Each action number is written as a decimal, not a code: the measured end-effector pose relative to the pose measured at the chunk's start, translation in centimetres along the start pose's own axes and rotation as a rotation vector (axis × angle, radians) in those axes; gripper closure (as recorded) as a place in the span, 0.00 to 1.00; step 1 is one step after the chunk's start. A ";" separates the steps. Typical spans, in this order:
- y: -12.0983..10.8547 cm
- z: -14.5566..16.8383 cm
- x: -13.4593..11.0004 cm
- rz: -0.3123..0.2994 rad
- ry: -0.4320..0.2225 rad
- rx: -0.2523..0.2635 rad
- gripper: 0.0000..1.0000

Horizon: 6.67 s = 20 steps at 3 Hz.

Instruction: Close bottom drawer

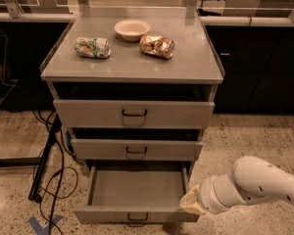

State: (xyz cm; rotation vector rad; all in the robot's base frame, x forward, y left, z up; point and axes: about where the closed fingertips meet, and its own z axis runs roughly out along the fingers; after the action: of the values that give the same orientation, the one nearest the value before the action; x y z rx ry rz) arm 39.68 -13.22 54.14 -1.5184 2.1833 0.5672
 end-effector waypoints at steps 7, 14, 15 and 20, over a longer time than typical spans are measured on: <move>-5.6 20.3 8.2 0.100 -0.082 -0.045 1.00; -9.2 31.1 18.0 0.333 -0.050 -0.023 0.73; -9.2 31.1 18.0 0.333 -0.050 -0.024 0.50; -22.4 34.6 7.1 0.098 -0.009 0.054 0.50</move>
Offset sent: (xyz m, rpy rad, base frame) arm -0.0045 -0.0052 -0.0431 0.0315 0.0793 -0.0308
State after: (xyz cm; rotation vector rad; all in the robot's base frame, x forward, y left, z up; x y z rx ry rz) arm 62.27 -6.91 19.44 -1.3846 2.2573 0.5408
